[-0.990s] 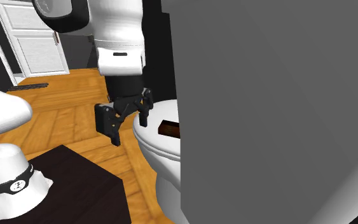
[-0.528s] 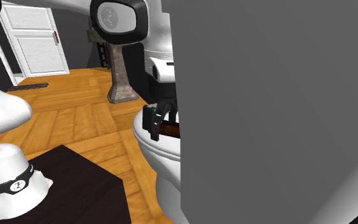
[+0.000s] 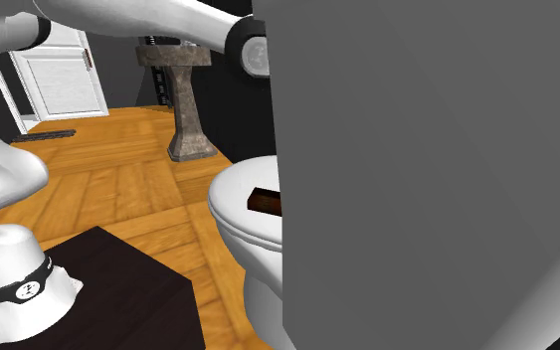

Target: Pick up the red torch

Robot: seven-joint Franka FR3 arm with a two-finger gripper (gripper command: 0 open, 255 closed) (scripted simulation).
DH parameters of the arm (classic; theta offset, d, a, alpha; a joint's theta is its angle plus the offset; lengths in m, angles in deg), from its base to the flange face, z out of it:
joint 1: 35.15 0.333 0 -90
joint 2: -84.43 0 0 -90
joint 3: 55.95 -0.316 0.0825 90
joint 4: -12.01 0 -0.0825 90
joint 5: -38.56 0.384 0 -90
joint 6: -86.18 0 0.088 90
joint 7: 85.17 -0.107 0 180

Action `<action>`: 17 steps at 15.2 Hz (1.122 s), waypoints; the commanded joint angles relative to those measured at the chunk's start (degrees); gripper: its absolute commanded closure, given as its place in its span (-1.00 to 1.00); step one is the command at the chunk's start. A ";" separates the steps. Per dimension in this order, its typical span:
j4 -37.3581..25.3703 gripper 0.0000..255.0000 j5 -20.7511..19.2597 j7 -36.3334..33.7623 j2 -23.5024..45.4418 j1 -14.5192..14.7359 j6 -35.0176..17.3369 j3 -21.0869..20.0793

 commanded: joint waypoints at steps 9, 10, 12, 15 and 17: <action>-9.50 -1.00 -2.27 -1.96 10.29 3.51 -0.40 -0.42; -8.99 -1.00 -2.32 -1.93 10.47 3.51 -1.08 -0.38; -8.17 -1.00 -2.40 -1.89 10.73 3.50 -2.16 -0.32; -8.30 1.00 -2.43 -1.90 10.82 3.52 -2.10 -0.31; -8.36 1.00 -2.43 -1.90 10.84 3.53 -2.06 -0.31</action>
